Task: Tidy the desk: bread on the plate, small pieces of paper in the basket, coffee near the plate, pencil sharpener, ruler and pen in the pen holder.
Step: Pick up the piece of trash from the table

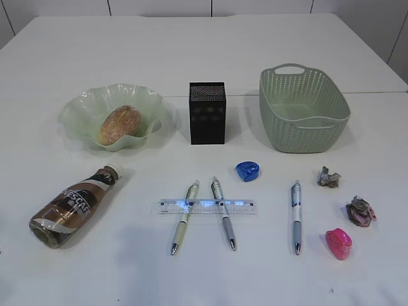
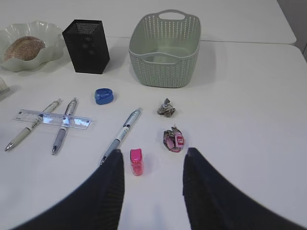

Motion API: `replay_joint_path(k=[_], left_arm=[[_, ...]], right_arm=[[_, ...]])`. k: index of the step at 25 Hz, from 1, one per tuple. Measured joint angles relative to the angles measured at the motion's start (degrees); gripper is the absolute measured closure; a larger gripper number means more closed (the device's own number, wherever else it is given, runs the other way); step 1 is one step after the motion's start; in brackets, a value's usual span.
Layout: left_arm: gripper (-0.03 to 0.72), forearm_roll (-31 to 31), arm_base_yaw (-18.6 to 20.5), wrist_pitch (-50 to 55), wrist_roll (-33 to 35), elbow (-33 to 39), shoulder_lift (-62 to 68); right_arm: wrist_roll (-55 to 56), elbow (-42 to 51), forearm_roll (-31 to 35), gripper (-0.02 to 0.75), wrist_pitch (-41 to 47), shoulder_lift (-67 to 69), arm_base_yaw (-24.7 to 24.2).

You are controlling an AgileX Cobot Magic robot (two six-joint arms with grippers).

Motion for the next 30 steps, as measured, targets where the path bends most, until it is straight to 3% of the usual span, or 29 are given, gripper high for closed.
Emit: replay_joint_path(k=[7,30], left_arm=[[0.221,3.4,-0.1,-0.2,0.0,3.9,0.1],[0.272,3.4,-0.1,-0.3,-0.6,9.0,-11.0]], right_arm=[[0.0,0.4,-0.5,0.404,-0.1,0.0,0.0],[-3.9,0.8,-0.7,0.405,-0.2,2.8,0.0]])
